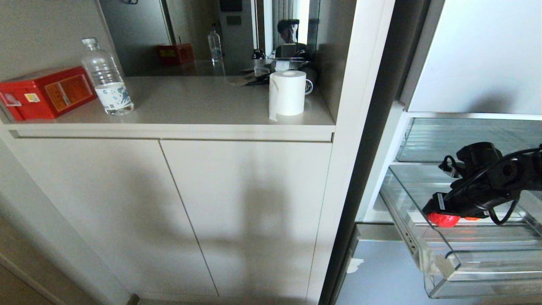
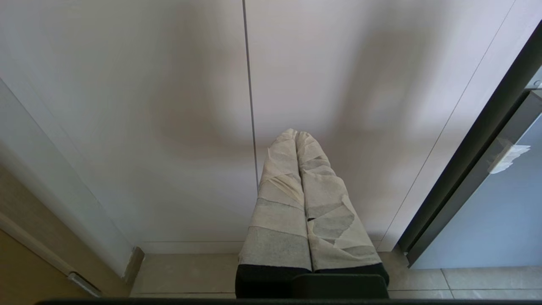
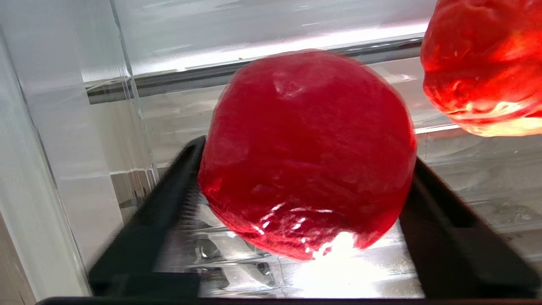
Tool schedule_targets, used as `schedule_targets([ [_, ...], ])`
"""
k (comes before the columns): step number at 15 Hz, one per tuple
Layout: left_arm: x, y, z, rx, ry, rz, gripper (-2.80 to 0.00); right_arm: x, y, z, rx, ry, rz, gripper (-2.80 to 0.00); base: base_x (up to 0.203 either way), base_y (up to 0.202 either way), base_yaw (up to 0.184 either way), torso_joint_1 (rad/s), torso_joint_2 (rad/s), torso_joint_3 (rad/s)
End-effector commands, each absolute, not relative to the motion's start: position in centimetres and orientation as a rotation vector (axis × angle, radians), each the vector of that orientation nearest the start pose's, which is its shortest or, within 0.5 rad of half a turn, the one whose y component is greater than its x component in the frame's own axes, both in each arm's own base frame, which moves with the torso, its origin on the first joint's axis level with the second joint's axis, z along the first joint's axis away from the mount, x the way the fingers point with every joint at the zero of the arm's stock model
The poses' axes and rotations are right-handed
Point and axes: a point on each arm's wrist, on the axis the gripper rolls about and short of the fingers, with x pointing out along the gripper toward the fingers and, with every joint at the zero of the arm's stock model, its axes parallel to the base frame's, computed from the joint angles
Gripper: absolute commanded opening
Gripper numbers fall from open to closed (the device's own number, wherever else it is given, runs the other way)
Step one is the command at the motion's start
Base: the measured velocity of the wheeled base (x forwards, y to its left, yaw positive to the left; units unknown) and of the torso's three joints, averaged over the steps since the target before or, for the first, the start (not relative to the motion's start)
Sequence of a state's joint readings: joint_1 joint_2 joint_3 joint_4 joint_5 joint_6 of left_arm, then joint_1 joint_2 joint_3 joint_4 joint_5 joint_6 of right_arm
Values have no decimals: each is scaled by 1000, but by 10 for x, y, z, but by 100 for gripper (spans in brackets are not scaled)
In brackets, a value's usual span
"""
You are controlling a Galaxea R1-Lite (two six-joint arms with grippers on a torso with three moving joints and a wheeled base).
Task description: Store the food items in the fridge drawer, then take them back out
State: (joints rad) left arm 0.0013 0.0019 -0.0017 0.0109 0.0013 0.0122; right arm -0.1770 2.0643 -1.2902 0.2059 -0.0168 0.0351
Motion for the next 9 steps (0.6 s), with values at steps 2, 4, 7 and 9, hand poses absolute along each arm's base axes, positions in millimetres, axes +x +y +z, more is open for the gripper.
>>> schedule_targets([
  [2,-23,0,75,12,11,3,-280,370,-67,112,113,975,-197,-280,0,0,0,0,0,0],
  [4,-23,0,75,12,11,3,-280,364,-66,119,114,963,-197,-280,0,0,0,0,0,0],
  [7,-23,0,75,12,11,3,-280,338,-61,154,109,881,-197,-280,0,0,0,0,0,0],
  [9,-23,0,75,12,11,3,-280,304,-55,188,103,796,-198,-280,0,0,0,0,0,0],
])
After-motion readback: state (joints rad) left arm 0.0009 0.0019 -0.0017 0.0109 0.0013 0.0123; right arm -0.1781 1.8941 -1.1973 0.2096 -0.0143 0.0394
